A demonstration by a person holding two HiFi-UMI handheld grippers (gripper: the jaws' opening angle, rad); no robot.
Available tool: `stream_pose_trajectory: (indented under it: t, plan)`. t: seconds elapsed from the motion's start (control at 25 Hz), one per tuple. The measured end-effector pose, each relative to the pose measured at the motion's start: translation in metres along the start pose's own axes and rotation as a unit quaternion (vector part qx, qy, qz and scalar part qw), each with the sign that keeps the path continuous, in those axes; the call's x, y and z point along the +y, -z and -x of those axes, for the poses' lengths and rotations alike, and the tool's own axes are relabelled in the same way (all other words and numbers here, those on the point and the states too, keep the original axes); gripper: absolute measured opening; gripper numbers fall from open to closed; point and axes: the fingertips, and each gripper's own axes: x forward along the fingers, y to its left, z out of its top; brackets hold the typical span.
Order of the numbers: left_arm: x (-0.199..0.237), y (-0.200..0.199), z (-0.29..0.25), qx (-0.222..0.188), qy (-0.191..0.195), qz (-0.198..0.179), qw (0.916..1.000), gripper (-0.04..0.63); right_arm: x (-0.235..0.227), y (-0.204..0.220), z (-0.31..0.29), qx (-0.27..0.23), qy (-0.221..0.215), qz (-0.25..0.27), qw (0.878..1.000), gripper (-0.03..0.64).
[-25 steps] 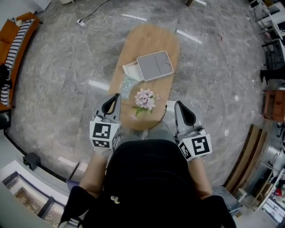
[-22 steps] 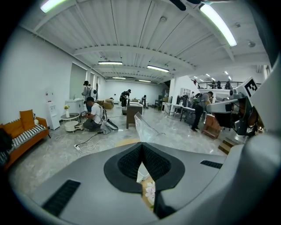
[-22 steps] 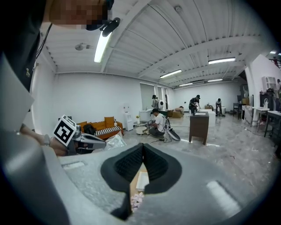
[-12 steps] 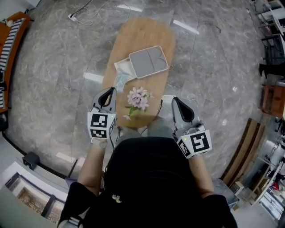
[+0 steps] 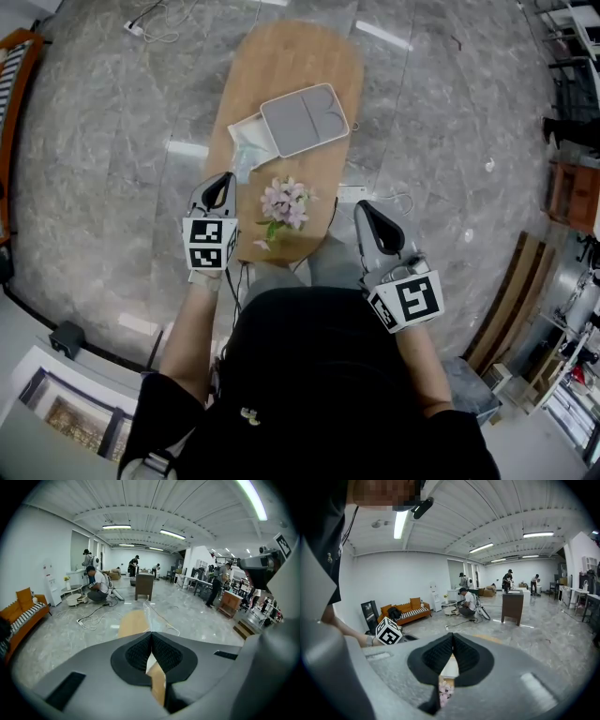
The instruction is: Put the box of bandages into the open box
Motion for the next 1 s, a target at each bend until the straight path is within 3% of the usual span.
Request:
stream_pose_trajectory:
  t: [0.52,1.0]
  plan:
    - [0.03,0.055,-0.076,0.051,-0.011,0.017,0.9985,0.015,-0.01,0.018,-0.016,0.032,0.006,-0.007,0.999,-0.002]
    - [0.04,0.101,-0.149,0.085,-0.019,0.061,0.9943,0.015,-0.022,0.049,-0.015,0.07,0.012,-0.018,0.997,-0.002]
